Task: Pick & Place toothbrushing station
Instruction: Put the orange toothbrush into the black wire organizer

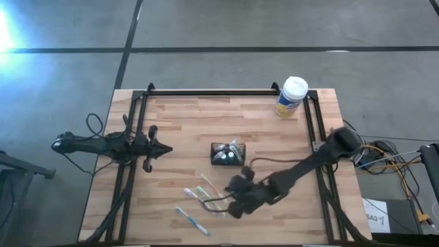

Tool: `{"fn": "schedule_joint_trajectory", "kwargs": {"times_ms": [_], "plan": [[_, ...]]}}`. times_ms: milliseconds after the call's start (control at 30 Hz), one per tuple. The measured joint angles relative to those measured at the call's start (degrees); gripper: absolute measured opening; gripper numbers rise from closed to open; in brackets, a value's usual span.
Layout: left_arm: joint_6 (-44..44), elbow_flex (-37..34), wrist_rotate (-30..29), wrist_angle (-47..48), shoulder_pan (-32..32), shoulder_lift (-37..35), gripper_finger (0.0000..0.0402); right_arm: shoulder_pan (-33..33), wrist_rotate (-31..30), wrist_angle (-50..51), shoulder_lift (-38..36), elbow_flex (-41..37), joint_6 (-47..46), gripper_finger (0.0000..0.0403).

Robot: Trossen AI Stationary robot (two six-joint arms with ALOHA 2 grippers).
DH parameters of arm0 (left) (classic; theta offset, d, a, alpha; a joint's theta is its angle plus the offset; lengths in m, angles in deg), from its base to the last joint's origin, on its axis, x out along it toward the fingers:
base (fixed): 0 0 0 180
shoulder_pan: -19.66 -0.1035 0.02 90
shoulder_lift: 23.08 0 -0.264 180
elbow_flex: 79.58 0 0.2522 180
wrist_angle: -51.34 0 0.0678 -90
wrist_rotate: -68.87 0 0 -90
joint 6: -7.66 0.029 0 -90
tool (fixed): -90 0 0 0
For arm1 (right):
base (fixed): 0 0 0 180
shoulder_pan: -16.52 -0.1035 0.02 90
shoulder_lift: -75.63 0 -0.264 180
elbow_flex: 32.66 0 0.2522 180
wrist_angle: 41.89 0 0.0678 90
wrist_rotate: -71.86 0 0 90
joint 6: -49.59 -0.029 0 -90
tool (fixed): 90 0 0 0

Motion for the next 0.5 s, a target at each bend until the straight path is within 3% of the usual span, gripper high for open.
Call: {"fn": "schedule_joint_trajectory", "kwargs": {"times_ms": [267, 400, 500], "plan": [[-1.6, -0.2, 0.0, 0.0, 0.0, 0.0, 0.0006, 1.9, 2.9, 12.0, 15.5, 16.6, 1.6, 0.0008], [-2.4, -0.3, 0.1, 0.3, 0.0, 0.0, 0.0009, 3.1, 3.4, 18.7, 19.7, 22.8, 1.1, 0.0012], [-2.9, -0.3, 0.1, 0.8, 0.0, 0.1, 0.0012, 4.3, 7.2, 21.3, 21.5, 26.2, 0.1, 0.0034]]}}
